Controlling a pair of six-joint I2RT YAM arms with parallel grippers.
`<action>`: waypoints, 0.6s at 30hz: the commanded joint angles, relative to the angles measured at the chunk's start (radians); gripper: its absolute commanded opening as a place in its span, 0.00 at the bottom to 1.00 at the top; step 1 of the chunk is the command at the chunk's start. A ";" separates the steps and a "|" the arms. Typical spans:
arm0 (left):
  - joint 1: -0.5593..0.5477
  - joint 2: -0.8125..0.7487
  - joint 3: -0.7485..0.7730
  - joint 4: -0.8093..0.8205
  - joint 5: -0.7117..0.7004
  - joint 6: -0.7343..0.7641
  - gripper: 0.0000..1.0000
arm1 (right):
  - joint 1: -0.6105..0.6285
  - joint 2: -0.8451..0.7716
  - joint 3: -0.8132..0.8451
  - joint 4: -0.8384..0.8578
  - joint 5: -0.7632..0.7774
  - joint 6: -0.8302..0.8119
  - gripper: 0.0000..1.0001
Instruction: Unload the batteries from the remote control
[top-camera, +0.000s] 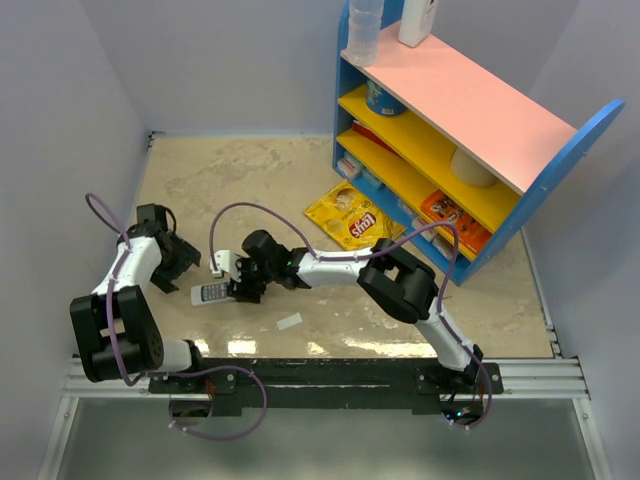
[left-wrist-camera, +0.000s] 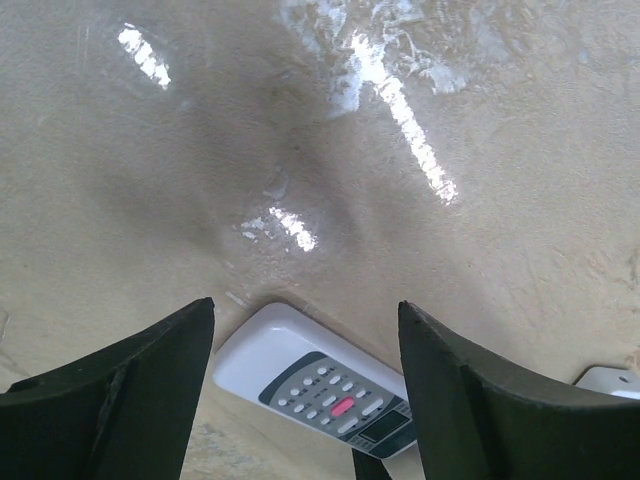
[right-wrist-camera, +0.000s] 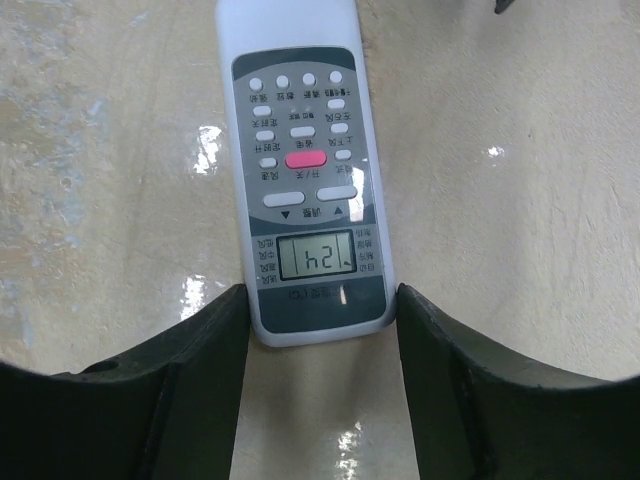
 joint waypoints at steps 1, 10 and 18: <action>0.008 0.004 -0.002 0.039 0.009 0.064 0.78 | 0.004 0.011 -0.022 0.002 -0.065 -0.009 0.60; 0.008 0.004 -0.013 0.060 0.054 0.072 0.77 | 0.004 -0.006 -0.068 0.092 -0.045 -0.075 0.71; 0.008 0.016 -0.002 0.052 0.049 0.075 0.77 | 0.004 0.036 -0.002 0.027 -0.106 -0.128 0.69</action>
